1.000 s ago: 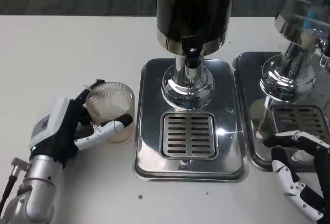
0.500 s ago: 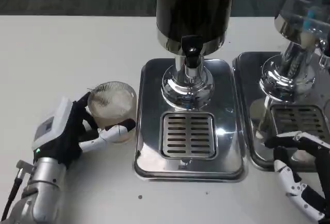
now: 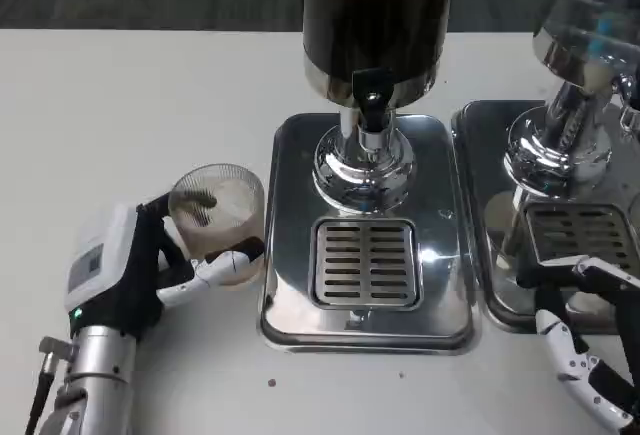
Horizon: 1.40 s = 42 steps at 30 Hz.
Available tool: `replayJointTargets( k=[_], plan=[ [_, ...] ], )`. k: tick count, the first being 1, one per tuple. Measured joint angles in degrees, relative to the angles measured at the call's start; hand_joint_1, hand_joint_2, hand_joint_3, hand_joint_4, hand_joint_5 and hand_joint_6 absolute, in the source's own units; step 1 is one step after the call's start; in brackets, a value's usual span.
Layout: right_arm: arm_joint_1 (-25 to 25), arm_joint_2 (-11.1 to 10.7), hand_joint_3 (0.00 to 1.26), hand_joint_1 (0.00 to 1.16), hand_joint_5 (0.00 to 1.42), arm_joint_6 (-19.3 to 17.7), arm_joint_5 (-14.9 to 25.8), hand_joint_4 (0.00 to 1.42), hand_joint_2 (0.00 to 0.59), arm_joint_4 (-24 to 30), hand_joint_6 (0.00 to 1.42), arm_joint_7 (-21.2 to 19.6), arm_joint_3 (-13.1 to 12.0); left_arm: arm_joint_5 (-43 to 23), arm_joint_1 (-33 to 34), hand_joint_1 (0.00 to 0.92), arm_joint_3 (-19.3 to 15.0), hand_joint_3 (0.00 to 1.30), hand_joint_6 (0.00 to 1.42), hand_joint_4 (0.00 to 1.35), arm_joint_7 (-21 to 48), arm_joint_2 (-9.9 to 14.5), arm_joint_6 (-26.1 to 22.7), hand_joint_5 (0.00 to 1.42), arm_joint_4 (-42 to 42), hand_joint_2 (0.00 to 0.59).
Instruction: Grasp the cup under the faucet to collect the drink, then remove the cup.
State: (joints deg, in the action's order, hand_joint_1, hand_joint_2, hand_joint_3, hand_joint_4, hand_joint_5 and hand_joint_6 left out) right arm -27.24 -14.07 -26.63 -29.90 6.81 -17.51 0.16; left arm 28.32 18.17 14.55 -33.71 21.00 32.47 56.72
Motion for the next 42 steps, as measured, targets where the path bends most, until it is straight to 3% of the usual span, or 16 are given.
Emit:
replayJointTargets(
  k=[11, 25, 42],
  plan=[
    [0.0, 0.0, 0.58, 0.38, 0.41, 0.0, 0.4, 0.45, 0.485, 0.1, 0.36, 0.3, -0.2, -0.4, -0.6, 0.36, -1.0, 0.67, 1.37, 0.83, -3.2, -1.1, 1.4, 1.12, 0.6, 0.115],
    [-0.1, 0.0, 0.57, 0.38, 0.4, 0.0, 1.0, 0.45, 0.485, 0.3, 0.36, 1.0, -0.5, -0.2, -2.8, 0.359, -2.2, 0.71, 1.4, 0.87, -6.2, -1.1, 3.4, 1.15, 0.5, 0.117],
    [0.0, 0.2, 0.57, 0.37, 0.4, -0.4, 1.5, 0.45, 0.485, 0.2, 0.34, 1.0, -0.5, 3.5, -6.5, 0.371, -3.1, 0.71, 1.4, 0.88, -8.8, 0.0, 7.6, 1.15, -11.3, 0.11]
  ],
)
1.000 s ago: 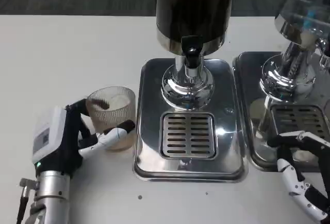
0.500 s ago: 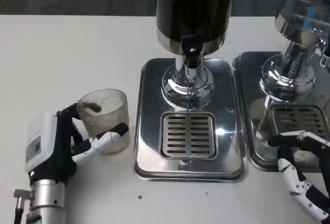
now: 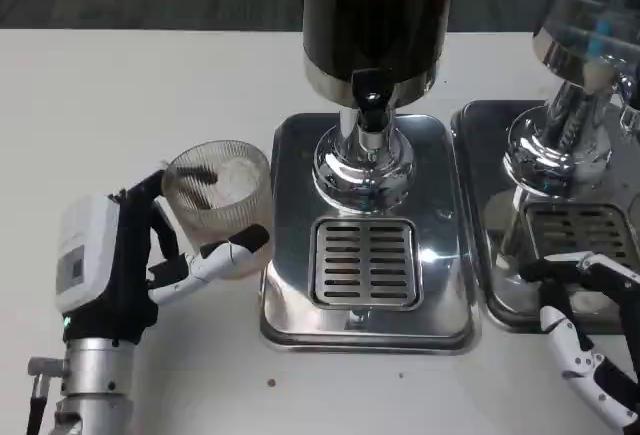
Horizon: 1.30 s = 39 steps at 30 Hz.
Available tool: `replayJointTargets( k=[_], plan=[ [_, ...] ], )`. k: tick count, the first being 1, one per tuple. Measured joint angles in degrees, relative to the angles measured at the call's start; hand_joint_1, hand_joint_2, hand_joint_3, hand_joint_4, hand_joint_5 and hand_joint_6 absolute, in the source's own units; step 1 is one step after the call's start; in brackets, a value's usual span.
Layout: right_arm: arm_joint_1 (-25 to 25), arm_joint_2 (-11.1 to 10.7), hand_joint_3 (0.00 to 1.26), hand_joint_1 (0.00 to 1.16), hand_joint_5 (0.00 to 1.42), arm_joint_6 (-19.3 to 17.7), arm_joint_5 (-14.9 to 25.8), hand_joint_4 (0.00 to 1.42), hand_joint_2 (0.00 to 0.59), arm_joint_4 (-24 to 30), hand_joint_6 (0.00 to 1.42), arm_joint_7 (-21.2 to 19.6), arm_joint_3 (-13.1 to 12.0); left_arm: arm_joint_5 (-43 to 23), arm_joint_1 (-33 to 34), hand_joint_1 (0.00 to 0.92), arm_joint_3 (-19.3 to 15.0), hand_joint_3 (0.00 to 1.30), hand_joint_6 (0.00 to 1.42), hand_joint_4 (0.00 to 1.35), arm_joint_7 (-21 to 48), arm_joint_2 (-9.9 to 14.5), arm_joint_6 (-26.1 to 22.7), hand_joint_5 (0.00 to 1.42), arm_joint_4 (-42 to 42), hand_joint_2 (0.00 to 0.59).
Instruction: Grasp the cup under the faucet to collect the drink, then remove the cup.
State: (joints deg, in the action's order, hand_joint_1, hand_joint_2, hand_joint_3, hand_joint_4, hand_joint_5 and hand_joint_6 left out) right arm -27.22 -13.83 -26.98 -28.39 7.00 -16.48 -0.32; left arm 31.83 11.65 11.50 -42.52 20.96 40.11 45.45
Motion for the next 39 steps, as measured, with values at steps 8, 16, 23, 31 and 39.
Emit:
replayJointTargets(
  k=[8, 16, 23, 31, 39],
  plan=[
    [-0.4, 0.4, 0.57, 0.36, 0.4, -0.1, 0.1, 0.45, 0.493, 0.0, 0.33, 0.0, 0.0, 0.9, 0.3, 0.368, 1.4, 0.71, 1.4, 0.88, 2.0, -1.6, 0.0, 1.15, -0.8, 0.107],
    [-2.7, 1.9, 0.57, 0.36, 0.4, -0.2, 0.1, 0.45, 0.491, 2.6, 0.32, -0.1, 0.0, 2.4, 3.6, 0.367, 3.4, 0.71, 1.4, 0.88, 3.7, -3.4, 0.0, 1.15, 2.0, 0.106],
    [-4.1, 2.6, 0.57, 0.35, 0.4, -0.2, 0.1, 0.45, 0.486, 5.3, 0.32, -0.1, 0.0, 2.6, 5.6, 0.367, 5.2, 0.71, 1.4, 0.88, 4.2, -4.4, 0.0, 1.15, 5.9, 0.105],
    [-5.4, 3.5, 0.57, 0.34, 0.4, -0.2, 0.1, 0.45, 0.484, 7.6, 0.32, 0.0, -0.1, 2.7, 7.3, 0.365, 6.8, 0.71, 1.4, 0.88, 4.6, -6.0, 0.0, 1.14, 8.4, 0.1],
    [-6.7, 4.4, 0.57, 0.34, 0.4, -0.1, -0.1, 0.45, 0.484, 9.4, 0.32, 0.3, -0.3, 2.9, 8.7, 0.351, 7.9, 0.69, 1.38, 0.85, 4.9, -7.0, 0.0, 1.12, 10.1, 0.099]
  ],
)
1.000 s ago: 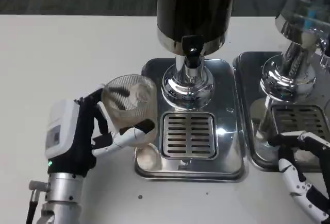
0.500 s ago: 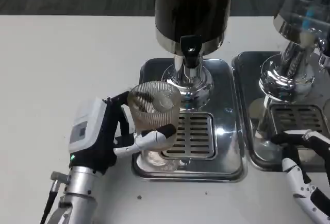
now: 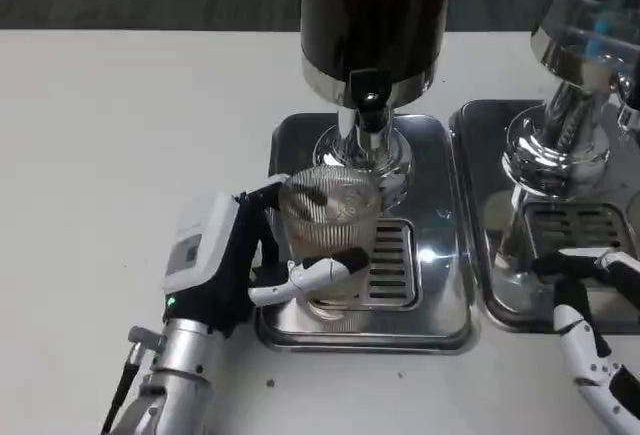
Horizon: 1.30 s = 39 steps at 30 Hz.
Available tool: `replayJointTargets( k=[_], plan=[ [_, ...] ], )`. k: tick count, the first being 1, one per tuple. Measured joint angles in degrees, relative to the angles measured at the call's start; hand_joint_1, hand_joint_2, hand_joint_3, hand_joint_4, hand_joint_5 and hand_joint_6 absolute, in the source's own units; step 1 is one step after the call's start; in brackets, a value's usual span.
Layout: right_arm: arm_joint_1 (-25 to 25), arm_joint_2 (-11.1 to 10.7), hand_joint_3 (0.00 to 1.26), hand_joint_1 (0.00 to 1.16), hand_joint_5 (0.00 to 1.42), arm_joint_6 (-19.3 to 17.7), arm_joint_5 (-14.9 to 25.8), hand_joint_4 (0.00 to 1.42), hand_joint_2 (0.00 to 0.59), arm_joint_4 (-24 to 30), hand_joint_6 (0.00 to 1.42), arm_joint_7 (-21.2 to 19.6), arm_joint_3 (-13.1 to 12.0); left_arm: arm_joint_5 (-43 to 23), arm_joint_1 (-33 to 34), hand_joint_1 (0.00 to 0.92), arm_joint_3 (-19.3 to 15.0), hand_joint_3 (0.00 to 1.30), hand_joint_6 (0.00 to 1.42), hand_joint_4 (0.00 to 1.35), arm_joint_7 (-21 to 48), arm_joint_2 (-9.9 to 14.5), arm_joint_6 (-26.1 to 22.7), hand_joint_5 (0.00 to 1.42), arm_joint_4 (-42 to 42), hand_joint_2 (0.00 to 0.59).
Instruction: Grasp the cup under the faucet to collect the drink, then remove the cup.
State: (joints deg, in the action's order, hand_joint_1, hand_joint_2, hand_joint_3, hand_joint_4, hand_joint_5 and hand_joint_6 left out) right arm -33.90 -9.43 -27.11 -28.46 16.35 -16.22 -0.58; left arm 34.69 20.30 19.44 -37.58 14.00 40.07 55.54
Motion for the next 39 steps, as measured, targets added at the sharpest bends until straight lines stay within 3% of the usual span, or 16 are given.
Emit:
replayJointTargets(
  k=[12, 15, 19, 22, 39],
  plan=[
    [-0.6, 0.7, 0.57, 0.33, 0.4, 0.1, -0.3, 0.45, 0.484, 1.7, 0.32, 0.7, 0.0, 0.9, 1.6, 0.307, 1.7, 0.63, 1.17, 0.76, 0.4, -1.0, -0.8, 1.0, 2.1, 0.105],
    [-0.7, 0.9, 0.57, 0.33, 0.4, 0.1, -0.3, 0.45, 0.482, 1.7, 0.32, 0.8, 0.0, 0.9, 2.3, 0.292, 1.9, 0.61, 1.0, 0.73, 0.4, -1.3, -1.2, 0.95, 2.5, 0.109],
    [-0.8, 1.1, 0.57, 0.33, 0.4, 0.2, -0.4, 0.45, 0.48, 1.7, 0.32, 0.9, 0.0, 0.9, 3.0, 0.259, 2.0, 0.58, 0.65, 0.65, 0.6, -1.6, -1.6, 0.8, 3.3, 0.111],
    [-0.9, 1.3, 0.57, 0.33, 0.4, 0.2, -0.5, 0.45, 0.479, 1.7, 0.32, 0.9, 0.0, 1.0, 3.4, 0.234, 2.1, 0.55, 0.53, 0.61, 0.6, -1.6, -2.0, 0.76, 3.5, 0.111],
    [-1.1, 2.1, 0.57, 0.33, 0.4, 0.2, -0.6, 0.45, 0.478, 1.7, 0.34, 1.3, 0.0, 0.8, 4.4, 0.169, 2.5, 0.48, 0.42, 0.53, 2.5, -1.4, -1.7, 0.68, 3.7, 0.092]
  ],
)
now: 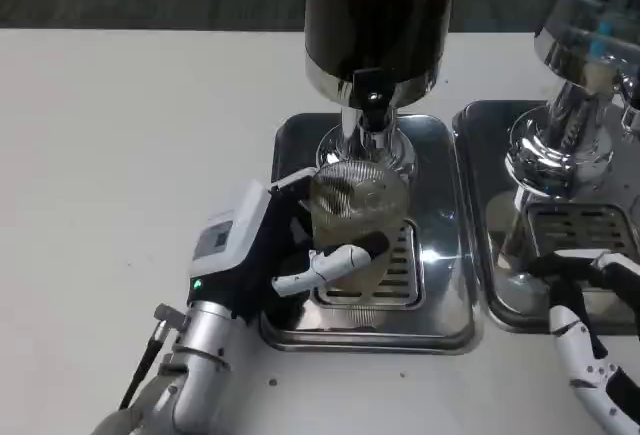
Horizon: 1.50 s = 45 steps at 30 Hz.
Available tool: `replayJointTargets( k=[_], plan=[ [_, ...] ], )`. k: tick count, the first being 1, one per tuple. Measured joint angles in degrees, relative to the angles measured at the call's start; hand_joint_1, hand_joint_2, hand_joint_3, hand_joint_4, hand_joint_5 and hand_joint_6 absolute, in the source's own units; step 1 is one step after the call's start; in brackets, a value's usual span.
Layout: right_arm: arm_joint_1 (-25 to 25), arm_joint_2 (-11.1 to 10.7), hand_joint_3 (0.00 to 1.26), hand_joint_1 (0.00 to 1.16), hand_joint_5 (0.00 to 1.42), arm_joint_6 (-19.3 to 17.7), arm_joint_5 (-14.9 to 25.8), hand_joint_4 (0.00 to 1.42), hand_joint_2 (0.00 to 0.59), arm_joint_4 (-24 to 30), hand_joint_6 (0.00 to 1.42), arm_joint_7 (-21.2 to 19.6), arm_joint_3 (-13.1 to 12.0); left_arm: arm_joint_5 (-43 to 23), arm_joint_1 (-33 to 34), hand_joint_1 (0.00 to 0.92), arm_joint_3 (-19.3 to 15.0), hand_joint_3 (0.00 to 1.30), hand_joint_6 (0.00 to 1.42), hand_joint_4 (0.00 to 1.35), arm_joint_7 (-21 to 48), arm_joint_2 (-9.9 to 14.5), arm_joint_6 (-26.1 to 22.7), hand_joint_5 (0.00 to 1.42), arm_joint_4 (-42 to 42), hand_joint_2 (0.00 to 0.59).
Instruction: Grasp the cup under the faucet to collect the drink, then remove the cup.
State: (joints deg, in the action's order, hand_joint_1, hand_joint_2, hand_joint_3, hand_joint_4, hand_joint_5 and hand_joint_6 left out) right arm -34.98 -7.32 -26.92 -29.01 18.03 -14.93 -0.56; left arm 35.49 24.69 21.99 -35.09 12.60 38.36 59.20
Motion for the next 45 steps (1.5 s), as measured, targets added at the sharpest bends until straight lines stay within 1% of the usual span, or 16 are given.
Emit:
replayJointTargets(
  k=[7, 11, 15, 17, 20, 23, 27, 34, 38, 45],
  plan=[
    [0.3, 0.0, 0.58, 0.33, 0.4, 0.0, 0.0, 0.45, 0.478, -0.2, 0.34, 0.4, 0.0, -0.1, 0.0, 0.167, 0.0, 0.48, 0.4, 0.54, 1.0, 0.1, 1.0, 0.69, 0.0, 0.091],
    [0.6, 0.0, 0.58, 0.33, 0.4, 0.2, 0.2, 0.45, 0.478, -0.3, 0.34, 0.5, -0.2, -0.1, -0.1, 0.181, 0.0, 0.49, 0.4, 0.55, 1.2, 0.1, 1.4, 0.71, -0.1, 0.095],
    [0.6, -0.1, 0.58, 0.33, 0.4, 0.2, 0.3, 0.45, 0.478, -0.3, 0.34, 0.7, -0.4, 0.2, -0.4, 0.183, 0.8, 0.49, 0.4, 0.55, 1.1, 0.0, 1.4, 0.71, -0.8, 0.096],
    [0.7, -0.1, 0.58, 0.33, 0.41, 0.3, 0.5, 0.45, 0.478, -0.3, 0.34, 0.8, -0.5, 0.4, -0.4, 0.184, 1.2, 0.48, 0.4, 0.54, 1.1, -0.4, 1.4, 0.7, -1.0, 0.096],
    [0.7, -0.1, 0.58, 0.33, 0.41, 0.4, 0.7, 0.45, 0.478, -0.3, 0.35, 1.1, -0.7, 0.4, -0.4, 0.168, 1.4, 0.42, 0.37, 0.51, 1.2, -0.8, 1.4, 0.67, -1.0, 0.09],
    [0.7, -0.1, 0.58, 0.33, 0.41, 0.5, 0.8, 0.45, 0.478, -0.3, 0.36, 1.2, -0.9, 0.4, -0.4, 0.14, 1.6, 0.36, 0.35, 0.45, 1.6, -1.2, 1.3, 0.62, -1.0, 0.08],
    [0.6, -0.1, 0.58, 0.33, 0.42, 0.5, 0.9, 0.45, 0.478, -0.3, 0.37, 1.4, -0.9, 0.4, -0.4, 0.132, 1.6, 0.35, 0.34, 0.43, 2.2, -1.2, 1.0, 0.61, -1.0, 0.079],
    [0.5, -0.1, 0.58, 0.33, 0.42, 0.5, 1.2, 0.45, 0.478, -0.4, 0.38, 1.6, -0.9, 0.4, -0.4, 0.129, 1.6, 0.35, 0.33, 0.43, 2.1, -0.5, -0.4, 0.6, -1.8, 0.083],
    [0.9, -0.1, 0.58, 0.33, 0.42, 0.5, 1.4, 0.45, 0.478, -0.6, 0.38, 2.1, -0.9, 1.0, -0.5, 0.129, 1.5, 0.36, 0.33, 0.43, 0.6, 0.1, -1.6, 0.6, -2.8, 0.083],
    [1.1, -0.1, 0.58, 0.33, 0.42, 0.6, 1.6, 0.46, 0.478, -1.1, 0.38, 2.4, -0.9, 1.1, -1.3, 0.119, 1.3, 0.36, 0.31, 0.43, -0.7, 0.7, -1.9, 0.59, -4.6, 0.079]
  ],
)
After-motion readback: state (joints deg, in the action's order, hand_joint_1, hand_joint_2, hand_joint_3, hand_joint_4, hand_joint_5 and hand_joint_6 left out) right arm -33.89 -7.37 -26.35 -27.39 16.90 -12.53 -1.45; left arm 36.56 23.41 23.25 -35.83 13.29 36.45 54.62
